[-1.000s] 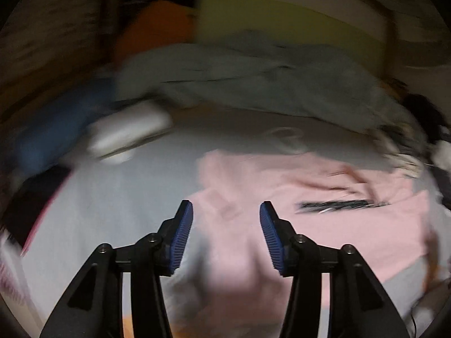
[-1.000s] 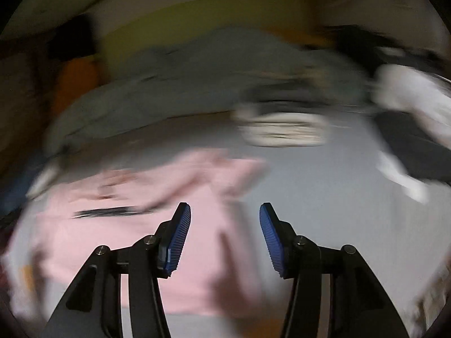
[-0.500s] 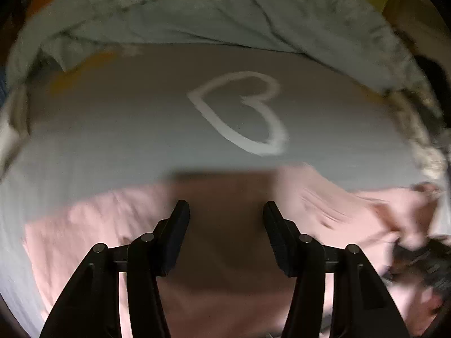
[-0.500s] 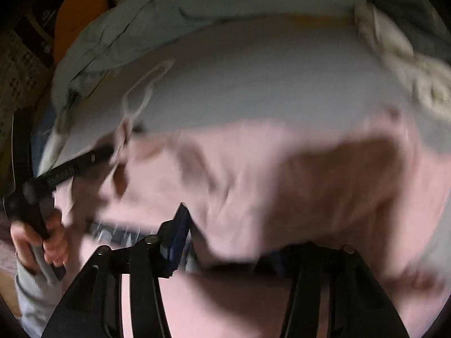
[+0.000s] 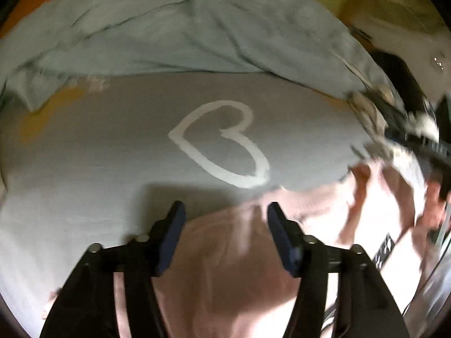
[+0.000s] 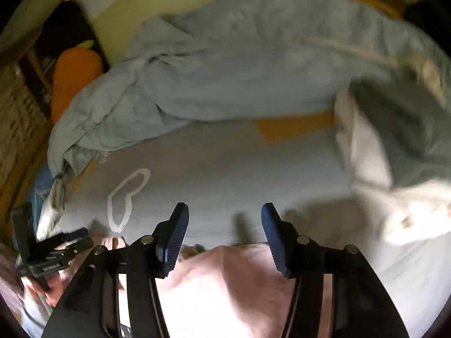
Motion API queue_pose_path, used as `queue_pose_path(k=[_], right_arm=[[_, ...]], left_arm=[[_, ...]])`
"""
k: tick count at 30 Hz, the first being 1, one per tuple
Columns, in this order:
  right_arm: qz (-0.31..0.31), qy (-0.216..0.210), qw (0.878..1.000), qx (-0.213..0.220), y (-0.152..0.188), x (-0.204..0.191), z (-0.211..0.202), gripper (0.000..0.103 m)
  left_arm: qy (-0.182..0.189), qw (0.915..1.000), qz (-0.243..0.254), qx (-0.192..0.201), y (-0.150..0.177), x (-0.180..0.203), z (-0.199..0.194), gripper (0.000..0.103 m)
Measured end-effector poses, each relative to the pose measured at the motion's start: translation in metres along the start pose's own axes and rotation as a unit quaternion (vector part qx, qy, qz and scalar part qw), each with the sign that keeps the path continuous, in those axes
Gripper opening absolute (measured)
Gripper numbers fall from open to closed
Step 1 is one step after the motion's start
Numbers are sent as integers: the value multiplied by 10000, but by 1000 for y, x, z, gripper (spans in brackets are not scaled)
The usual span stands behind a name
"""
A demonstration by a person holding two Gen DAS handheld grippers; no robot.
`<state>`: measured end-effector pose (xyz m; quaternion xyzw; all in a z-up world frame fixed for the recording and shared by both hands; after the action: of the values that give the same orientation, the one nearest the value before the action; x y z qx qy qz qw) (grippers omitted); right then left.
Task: Fold small clothes
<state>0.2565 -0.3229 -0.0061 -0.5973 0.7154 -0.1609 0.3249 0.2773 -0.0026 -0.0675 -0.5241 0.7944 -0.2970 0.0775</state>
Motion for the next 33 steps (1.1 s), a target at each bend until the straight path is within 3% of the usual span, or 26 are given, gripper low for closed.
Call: queue_pose_path(k=[4,6,7,8,9,10,13,16,17,20,24,27,33], right_arm=[[-684,74,9975,-172,-1,-16,-18,58],[-749,108,9968,-253,6,-20,-24,58],[-700,86,9971,-281,10,-17,-29,58],[-636,76,9975,-285,13,-11,-35,58],[-551,62,9981,-264,16,-5,-40,58],[-486,54,9986,-213,19,0,-42,58],[-394,349,9986,8,24,21,-46,58],[-453,422,9981,-2,25,30,-40,58],[-489,412,9980,-11,24,31,-37,58],[-735,368,9966,-92,24,23,-23,58],[-1389,192,9893,-397,24,-17,1,58],[-1677,282,9844,-447,19,-44,21,60],[-1189,390,9914,-384,5,-55,61,58]], left_arm=[[-325,9967,471,-576,6,12,24,64],[-550,9947,573,-649,8,14,39,63],[-605,9950,624,-482,7,15,40,54],[-570,9956,664,-341,6,17,38,21],[-504,9962,660,-255,6,19,36,5],[-477,9970,590,-158,4,19,33,5],[-901,9941,418,432,-7,11,11,4],[-869,9917,38,949,-17,0,-17,4],[-832,9925,24,893,-21,-4,-16,4],[-1223,9911,206,493,-19,-6,4,4],[-1465,9891,133,74,-7,-8,40,6],[-1639,9861,134,236,-1,-7,42,12],[-1745,9840,142,331,3,-8,39,15]])
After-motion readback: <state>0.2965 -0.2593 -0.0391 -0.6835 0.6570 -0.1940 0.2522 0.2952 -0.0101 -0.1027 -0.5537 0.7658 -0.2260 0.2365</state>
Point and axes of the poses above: each gripper's, at about its wrist camera, not at the fingertips, and z roughly the way its jaws point, x to its right, y to its underside, the point moved 6 cm from there along z, roughly the way its jaws point
